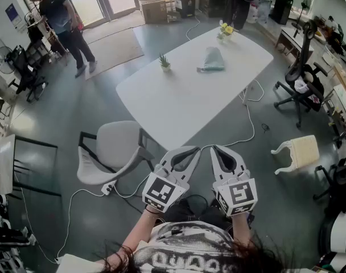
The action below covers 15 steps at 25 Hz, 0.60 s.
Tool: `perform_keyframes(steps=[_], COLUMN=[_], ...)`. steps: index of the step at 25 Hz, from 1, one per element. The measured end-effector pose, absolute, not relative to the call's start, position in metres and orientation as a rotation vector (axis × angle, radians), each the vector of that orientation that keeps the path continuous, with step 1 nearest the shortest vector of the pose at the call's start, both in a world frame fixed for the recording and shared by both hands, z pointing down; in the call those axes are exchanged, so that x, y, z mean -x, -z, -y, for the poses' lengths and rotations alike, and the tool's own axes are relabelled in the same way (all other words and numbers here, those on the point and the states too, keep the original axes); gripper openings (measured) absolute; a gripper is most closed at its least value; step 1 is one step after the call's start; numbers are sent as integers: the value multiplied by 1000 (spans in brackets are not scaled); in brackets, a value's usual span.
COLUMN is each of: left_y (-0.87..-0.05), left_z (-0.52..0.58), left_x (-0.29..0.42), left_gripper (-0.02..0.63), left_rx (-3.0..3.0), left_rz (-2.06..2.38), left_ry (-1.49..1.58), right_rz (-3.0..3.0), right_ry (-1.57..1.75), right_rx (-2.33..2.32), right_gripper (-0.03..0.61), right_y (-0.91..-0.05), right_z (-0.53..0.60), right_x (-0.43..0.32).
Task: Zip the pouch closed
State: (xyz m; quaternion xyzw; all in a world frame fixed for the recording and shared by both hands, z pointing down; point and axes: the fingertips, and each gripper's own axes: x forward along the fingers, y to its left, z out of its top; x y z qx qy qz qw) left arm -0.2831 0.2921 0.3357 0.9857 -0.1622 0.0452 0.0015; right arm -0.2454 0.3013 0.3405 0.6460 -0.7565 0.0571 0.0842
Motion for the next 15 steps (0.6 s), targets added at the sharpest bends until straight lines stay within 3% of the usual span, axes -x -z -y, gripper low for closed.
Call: perform_keyframes(steps=[15], left_y=[-341], left_z=[-281], left_x=[303], left_gripper=[14], left_rx=[-3092], left_rz=[505], left_ry=[-140], right_rz=[2220], right_ry=[-162], right_rx=[-2004], right_gripper=[0], right_y=[-342], right_z=[-296], right_x=[250])
